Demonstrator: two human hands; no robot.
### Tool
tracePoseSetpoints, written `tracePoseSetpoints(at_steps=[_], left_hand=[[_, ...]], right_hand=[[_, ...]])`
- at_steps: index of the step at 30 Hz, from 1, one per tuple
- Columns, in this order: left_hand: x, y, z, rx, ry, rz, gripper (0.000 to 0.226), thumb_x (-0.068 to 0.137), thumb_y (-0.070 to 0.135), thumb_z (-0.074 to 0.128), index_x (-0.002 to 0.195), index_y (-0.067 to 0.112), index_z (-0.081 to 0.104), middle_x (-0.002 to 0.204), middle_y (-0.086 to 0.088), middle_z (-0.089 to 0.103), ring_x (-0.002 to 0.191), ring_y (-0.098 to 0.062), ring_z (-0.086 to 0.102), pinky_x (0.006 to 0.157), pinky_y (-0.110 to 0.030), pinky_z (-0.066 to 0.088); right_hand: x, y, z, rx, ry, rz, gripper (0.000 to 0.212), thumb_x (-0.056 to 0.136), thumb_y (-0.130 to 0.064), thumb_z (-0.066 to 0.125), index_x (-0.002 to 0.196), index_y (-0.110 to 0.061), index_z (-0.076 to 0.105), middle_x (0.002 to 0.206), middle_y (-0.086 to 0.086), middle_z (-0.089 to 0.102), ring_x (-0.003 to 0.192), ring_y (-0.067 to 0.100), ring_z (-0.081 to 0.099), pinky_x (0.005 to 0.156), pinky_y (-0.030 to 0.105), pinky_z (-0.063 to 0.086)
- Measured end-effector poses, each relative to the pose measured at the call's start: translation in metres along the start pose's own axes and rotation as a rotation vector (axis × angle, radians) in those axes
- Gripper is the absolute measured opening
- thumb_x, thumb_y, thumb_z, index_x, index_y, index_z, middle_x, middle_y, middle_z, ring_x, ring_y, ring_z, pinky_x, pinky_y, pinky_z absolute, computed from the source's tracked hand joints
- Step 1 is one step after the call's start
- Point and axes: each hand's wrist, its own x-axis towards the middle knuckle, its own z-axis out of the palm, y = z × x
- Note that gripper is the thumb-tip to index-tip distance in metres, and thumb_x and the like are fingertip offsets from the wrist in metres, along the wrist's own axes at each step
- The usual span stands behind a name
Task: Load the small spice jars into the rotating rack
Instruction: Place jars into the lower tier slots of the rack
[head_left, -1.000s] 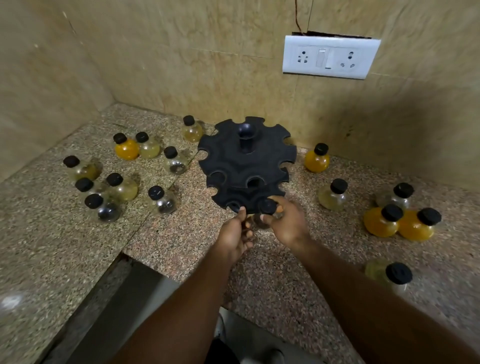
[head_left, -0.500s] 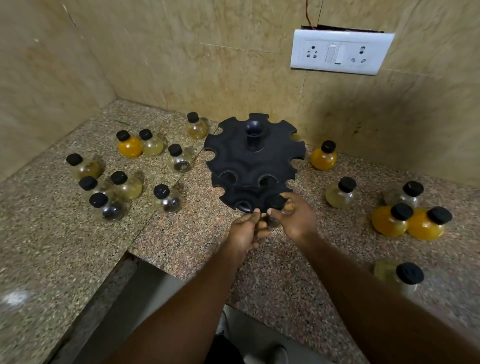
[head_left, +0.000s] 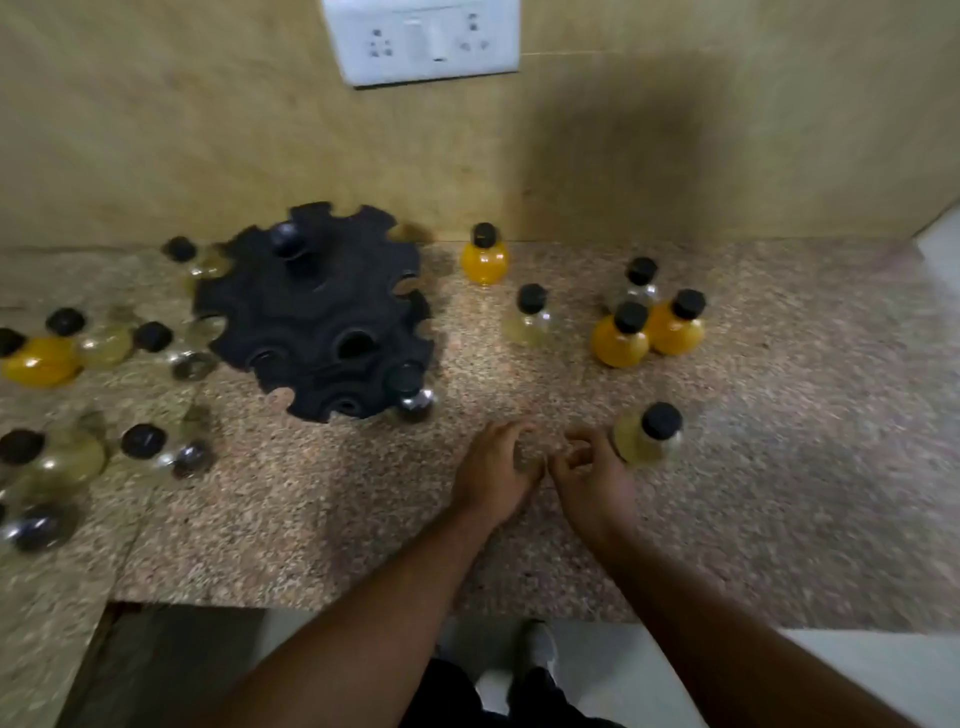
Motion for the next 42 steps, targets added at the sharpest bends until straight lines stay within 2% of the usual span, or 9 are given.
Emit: tracePoseSetpoints(at_steps=[5, 9, 13, 20, 22, 25, 31, 35, 42], left_hand=[[0.010, 0.048, 0.037, 0.310, -0.231, 0.159, 0.080, 0.089, 0.051, 0.062, 0.154, 0.017, 0.030, 0.161, -0.010, 0.025, 0.149, -0.032, 0.022, 0.120, -0.044, 0.026], [0.015, 0.064, 0.045, 0.564, -0.415, 0.071, 0.109, 0.080, 0.066, 0.069, 0.159, 0.025, 0.006, 0.167, -0.010, -0.003, 0.152, -0.040, -0.002, 0.117, -0.058, 0.020], [0.015, 0.068, 0.041, 0.581, -0.429, 0.052, 0.112, 0.077, 0.070, 0.067, 0.159, 0.029, 0.002, 0.168, -0.009, -0.006, 0.153, -0.040, -0.006, 0.117, -0.058, 0.018], [0.017, 0.060, 0.042, 0.537, -0.363, 0.099, 0.104, 0.076, 0.065, 0.070, 0.158, 0.029, 0.018, 0.167, -0.008, 0.009, 0.152, -0.038, 0.007, 0.117, -0.058, 0.027], [0.025, 0.057, 0.038, 0.376, -0.279, 0.107, 0.079, 0.081, 0.047, 0.072, 0.150, 0.027, 0.039, 0.159, -0.006, 0.033, 0.143, -0.033, 0.031, 0.111, -0.050, 0.039], [0.037, 0.058, 0.019, -0.280, -0.100, -0.173, 0.050, 0.089, 0.019, 0.067, 0.137, 0.027, 0.056, 0.134, -0.001, 0.061, 0.117, -0.022, 0.061, 0.095, -0.035, 0.053], [0.064, 0.039, -0.040, -1.307, 0.226, -0.663, 0.029, 0.098, 0.039, 0.054, 0.115, 0.020, 0.069, 0.090, 0.001, 0.071, 0.068, -0.014, 0.061, 0.055, -0.026, 0.044], [0.067, 0.023, -0.062, -1.581, 0.286, -0.754, 0.031, 0.095, 0.047, 0.058, 0.107, 0.022, 0.071, 0.082, 0.002, 0.068, 0.066, -0.016, 0.056, 0.062, -0.032, 0.041], [0.054, 0.011, -0.071, -1.865, 0.490, -0.841, 0.036, 0.098, 0.047, 0.056, 0.088, 0.013, 0.062, 0.055, 0.004, 0.060, 0.038, -0.011, 0.048, 0.050, -0.026, 0.041]], right_hand=[[-0.015, 0.038, -0.036, 0.039, 0.214, 0.083, 0.024, 0.087, -0.036, 0.071, 0.101, -0.035, 0.051, 0.084, -0.013, 0.060, 0.080, 0.015, 0.063, 0.067, 0.033, 0.046], [-0.004, 0.051, -0.059, 0.049, 0.341, 0.048, 0.057, 0.085, -0.036, 0.076, 0.132, -0.023, 0.047, 0.126, 0.003, 0.054, 0.114, 0.024, 0.056, 0.090, 0.039, 0.049], [0.022, 0.047, -0.075, 0.064, 0.242, 0.030, 0.074, 0.084, -0.039, 0.077, 0.147, -0.026, 0.040, 0.146, 0.005, 0.046, 0.133, 0.024, 0.046, 0.099, 0.037, 0.041], [0.039, 0.042, -0.079, 0.081, 0.238, -0.054, 0.051, 0.084, -0.033, 0.079, 0.131, -0.032, 0.059, 0.126, -0.003, 0.060, 0.115, 0.017, 0.055, 0.088, 0.029, 0.040], [0.042, 0.038, -0.077, 0.063, 0.265, -0.055, 0.051, 0.083, -0.035, 0.079, 0.129, -0.032, 0.060, 0.125, -0.002, 0.061, 0.113, 0.017, 0.056, 0.086, 0.030, 0.040], [0.048, 0.027, -0.069, 0.050, 0.272, -0.092, 0.050, 0.082, -0.040, 0.080, 0.127, -0.032, 0.061, 0.124, -0.003, 0.061, 0.110, 0.015, 0.057, 0.086, 0.031, 0.042], [0.064, -0.019, -0.032, 0.019, 0.157, -0.242, 0.048, 0.083, -0.047, 0.077, 0.125, -0.029, 0.062, 0.120, -0.006, 0.063, 0.107, 0.014, 0.058, 0.082, 0.031, 0.043], [0.072, -0.052, -0.008, -0.054, 0.099, -0.303, 0.053, 0.082, -0.051, 0.075, 0.128, -0.027, 0.061, 0.121, -0.006, 0.064, 0.107, 0.015, 0.060, 0.080, 0.031, 0.045], [0.075, -0.096, 0.025, -0.176, -0.121, -0.463, 0.050, 0.081, -0.041, 0.080, 0.124, -0.023, 0.064, 0.116, -0.005, 0.065, 0.103, 0.013, 0.059, 0.080, 0.031, 0.046]])
